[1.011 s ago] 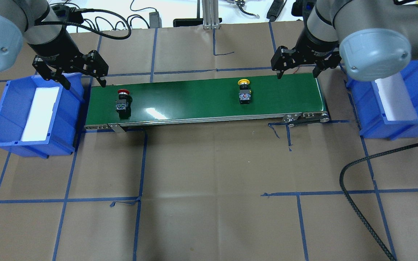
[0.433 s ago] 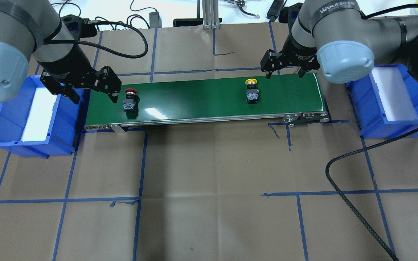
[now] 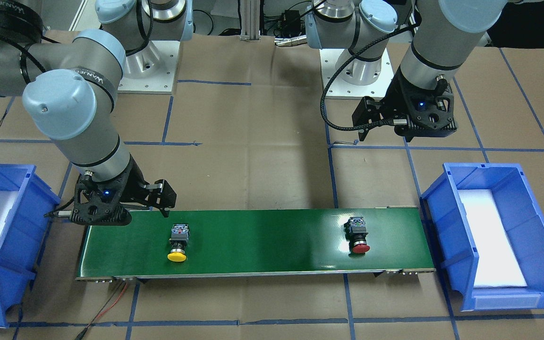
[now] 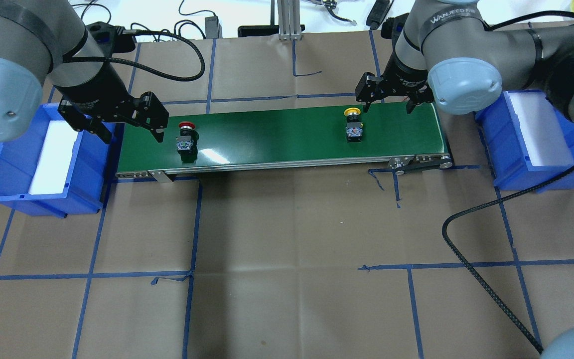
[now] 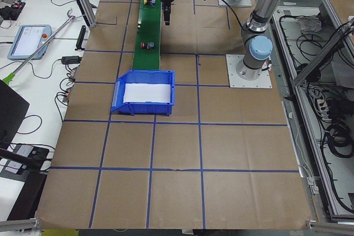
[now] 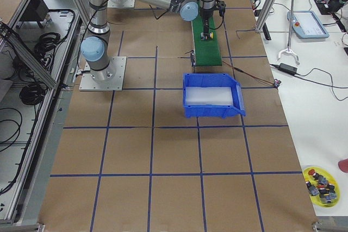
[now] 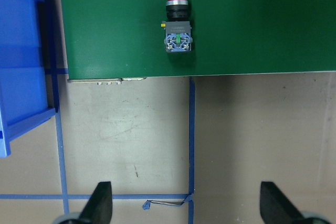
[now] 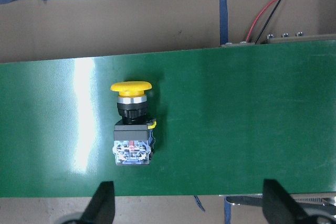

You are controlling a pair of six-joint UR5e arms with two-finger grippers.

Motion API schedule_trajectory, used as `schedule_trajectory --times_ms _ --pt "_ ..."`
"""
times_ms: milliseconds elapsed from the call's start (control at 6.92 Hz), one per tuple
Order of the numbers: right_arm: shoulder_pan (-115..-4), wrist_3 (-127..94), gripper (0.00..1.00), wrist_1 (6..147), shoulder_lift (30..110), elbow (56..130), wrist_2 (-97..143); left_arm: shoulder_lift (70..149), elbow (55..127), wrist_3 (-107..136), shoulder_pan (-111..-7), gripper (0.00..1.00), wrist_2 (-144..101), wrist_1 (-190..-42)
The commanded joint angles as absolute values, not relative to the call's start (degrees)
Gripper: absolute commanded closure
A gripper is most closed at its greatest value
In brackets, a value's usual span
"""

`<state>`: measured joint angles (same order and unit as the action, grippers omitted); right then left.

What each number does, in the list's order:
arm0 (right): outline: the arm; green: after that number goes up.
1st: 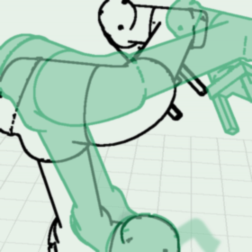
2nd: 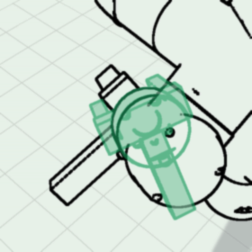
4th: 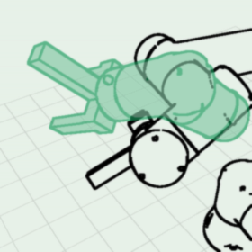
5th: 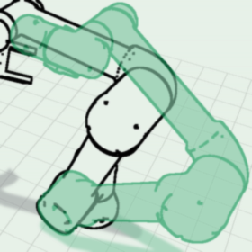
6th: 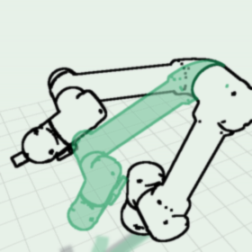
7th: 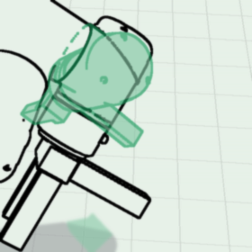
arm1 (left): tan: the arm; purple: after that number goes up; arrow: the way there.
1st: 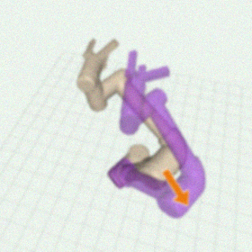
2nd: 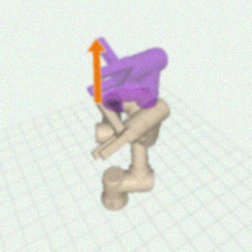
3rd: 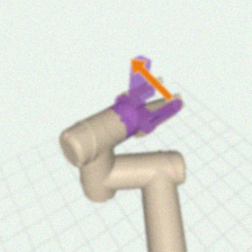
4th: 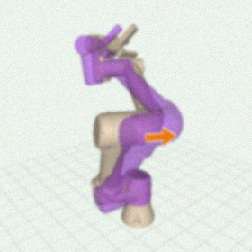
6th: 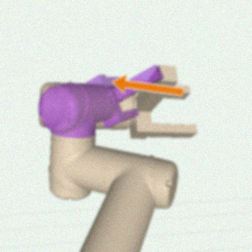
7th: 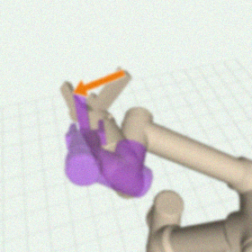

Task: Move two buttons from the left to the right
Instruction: 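Lower the right gripper and grasp the yellow button on the belt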

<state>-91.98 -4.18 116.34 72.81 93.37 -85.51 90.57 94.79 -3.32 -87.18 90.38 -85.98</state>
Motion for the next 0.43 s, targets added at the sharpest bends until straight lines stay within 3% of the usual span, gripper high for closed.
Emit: schedule_trajectory --times_ms 0,289 --pt "-92.0 -3.7 0.0 121.8 70.4 93.3 -85.2 91.3 93.6 -3.3 -87.2 0.0 90.4 -86.8" --pt "-91.9 -3.5 0.0 122.1 67.0 93.3 -85.5 91.5 93.6 -3.3 -87.2 0.0 90.2 -86.7"
